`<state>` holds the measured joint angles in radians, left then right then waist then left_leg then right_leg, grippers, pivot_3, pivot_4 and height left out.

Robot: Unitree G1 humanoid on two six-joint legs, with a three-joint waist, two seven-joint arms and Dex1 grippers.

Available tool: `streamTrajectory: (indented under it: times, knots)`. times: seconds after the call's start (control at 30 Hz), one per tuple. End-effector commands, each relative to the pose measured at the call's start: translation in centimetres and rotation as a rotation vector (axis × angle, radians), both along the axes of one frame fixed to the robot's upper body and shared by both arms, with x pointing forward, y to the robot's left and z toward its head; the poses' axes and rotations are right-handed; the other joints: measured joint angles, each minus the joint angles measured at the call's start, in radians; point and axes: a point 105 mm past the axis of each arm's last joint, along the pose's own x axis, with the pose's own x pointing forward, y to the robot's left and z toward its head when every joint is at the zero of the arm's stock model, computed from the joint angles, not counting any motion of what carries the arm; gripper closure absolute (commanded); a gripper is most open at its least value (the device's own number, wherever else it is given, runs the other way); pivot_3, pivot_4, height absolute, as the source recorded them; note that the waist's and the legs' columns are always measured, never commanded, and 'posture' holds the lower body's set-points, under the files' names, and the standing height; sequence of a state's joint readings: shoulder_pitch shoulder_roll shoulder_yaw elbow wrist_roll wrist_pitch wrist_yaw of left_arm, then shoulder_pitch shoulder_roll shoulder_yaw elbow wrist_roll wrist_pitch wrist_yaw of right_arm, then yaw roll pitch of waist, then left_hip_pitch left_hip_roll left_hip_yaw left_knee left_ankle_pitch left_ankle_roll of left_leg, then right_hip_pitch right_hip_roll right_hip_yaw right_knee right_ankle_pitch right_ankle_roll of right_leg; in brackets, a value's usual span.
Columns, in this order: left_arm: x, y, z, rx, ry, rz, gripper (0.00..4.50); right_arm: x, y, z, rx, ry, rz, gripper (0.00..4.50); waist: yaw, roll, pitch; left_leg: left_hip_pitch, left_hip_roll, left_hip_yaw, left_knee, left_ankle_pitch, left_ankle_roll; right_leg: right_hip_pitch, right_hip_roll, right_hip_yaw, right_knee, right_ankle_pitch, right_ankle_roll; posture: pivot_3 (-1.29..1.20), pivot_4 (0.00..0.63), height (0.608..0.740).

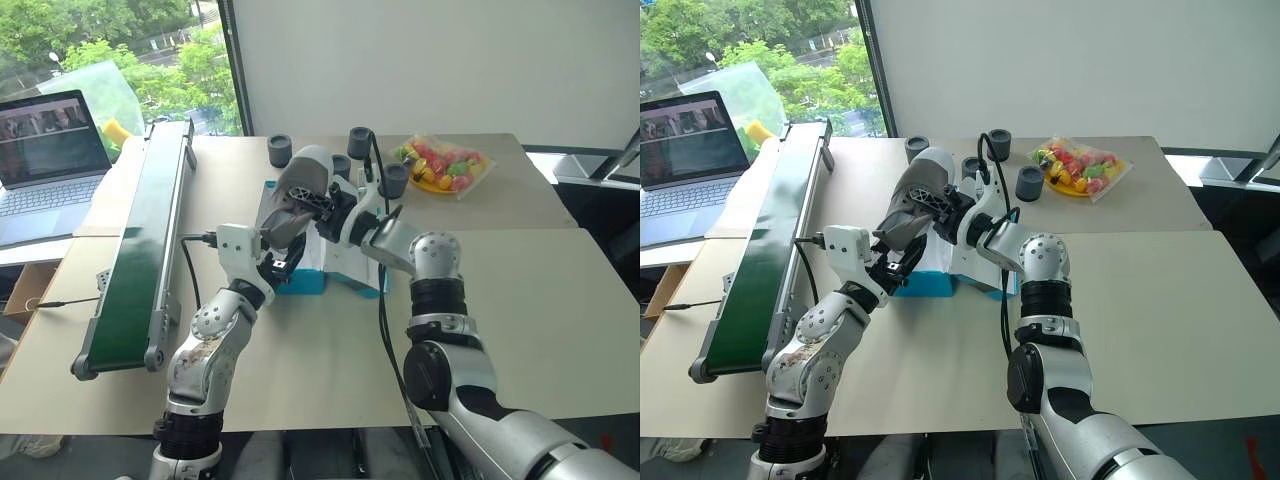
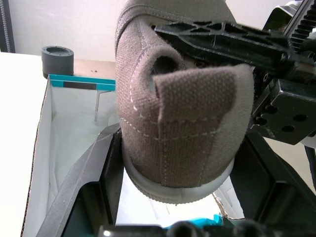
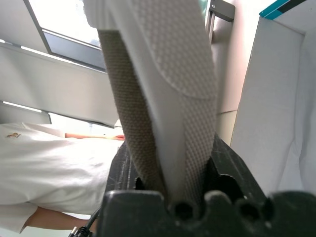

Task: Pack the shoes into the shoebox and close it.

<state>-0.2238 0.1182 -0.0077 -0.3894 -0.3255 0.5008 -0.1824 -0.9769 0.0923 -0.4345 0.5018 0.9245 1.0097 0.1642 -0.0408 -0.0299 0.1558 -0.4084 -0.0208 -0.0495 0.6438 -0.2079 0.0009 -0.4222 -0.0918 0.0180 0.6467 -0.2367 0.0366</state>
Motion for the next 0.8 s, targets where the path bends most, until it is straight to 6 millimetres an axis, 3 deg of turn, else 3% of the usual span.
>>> streamTrajectory:
  times: [0.03, 0.1, 0.2, 0.43, 0.6, 0.7, 0.8]
  knots:
    - [-0.2, -0.1, 0.8, 0.068, -0.057, 0.022, 1.9, -0.7, 0.7, 2.4, 0.049, -0.08, 0.031, 4.01, 0.0, 0.0, 0.0, 0.0, 0.0, 0.0, 0.0, 0.0, 0.0, 0.0, 0.0, 0.0, 0.0, 0.0, 0.0, 0.0, 0.15, 0.736]
    - [-0.3, -0.3, 1.1, 0.09, -0.089, 0.011, 0.91, -0.7, 0.6, 2.6, 0.052, -0.079, 0.027, 4.02, 0.0, 0.0, 0.0, 0.0, 0.0, 0.0, 0.0, 0.0, 0.0, 0.0, 0.0, 0.0, 0.0, 0.0, 0.0, 0.0, 0.15, 0.736]
    - [-0.2, -0.5, 1.0, 0.157, -0.105, 0.024, 0.08, -0.4, 0.3, 2.7, 0.056, -0.078, 0.005, 4.02, 0.0, 0.0, 0.0, 0.0, 0.0, 0.0, 0.0, 0.0, 0.0, 0.0, 0.0, 0.0, 0.0, 0.0, 0.0, 0.0, 0.15, 0.736]
    - [-0.7, -0.4, 0.3, 0.211, -0.106, 0.018, 0.08, 2.7, -1.2, 3.8, -0.129, -0.108, -0.184, 4.02, -0.003, 0.0, 0.0, 0.0, 0.0, 0.0, 0.0, 0.0, 0.0, -0.001, 0.0, 0.001, 0.0, 0.0, 0.0, 0.0, 0.15, 0.736]
    - [-0.9, -0.8, -0.2, 0.203, -0.098, 0.01, 0.08, 4.6, -0.6, 5.3, -0.344, -0.093, -0.224, 4.02, -0.002, 0.001, 0.001, 0.0, 0.0, 0.001, 0.0, 0.0, 0.0, -0.001, 0.001, 0.001, -0.001, 0.0, 0.0, 0.0, 0.15, 0.736]
    - [-0.9, -1.4, -0.4, 0.204, -0.101, -0.004, 0.08, 4.6, 0.7, 4.9, -0.468, -0.063, -0.185, 4.02, -0.002, 0.001, 0.001, 0.0, 0.0, 0.002, -0.001, 0.0, 0.0, -0.001, 0.0, 0.001, -0.001, 0.0, 0.0, 0.0, 0.15, 0.736]
    - [-1.7, -1.9, 0.4, 0.329, -0.206, -0.031, 0.08, 4.5, 1.2, 3.5, -0.595, -0.01, -0.175, 4.02, -0.002, 0.001, 0.001, -0.001, 0.001, 0.002, -0.001, 0.0, 0.0, -0.001, 0.0, 0.001, -0.001, 0.0, -0.001, 0.0, 0.15, 0.736]
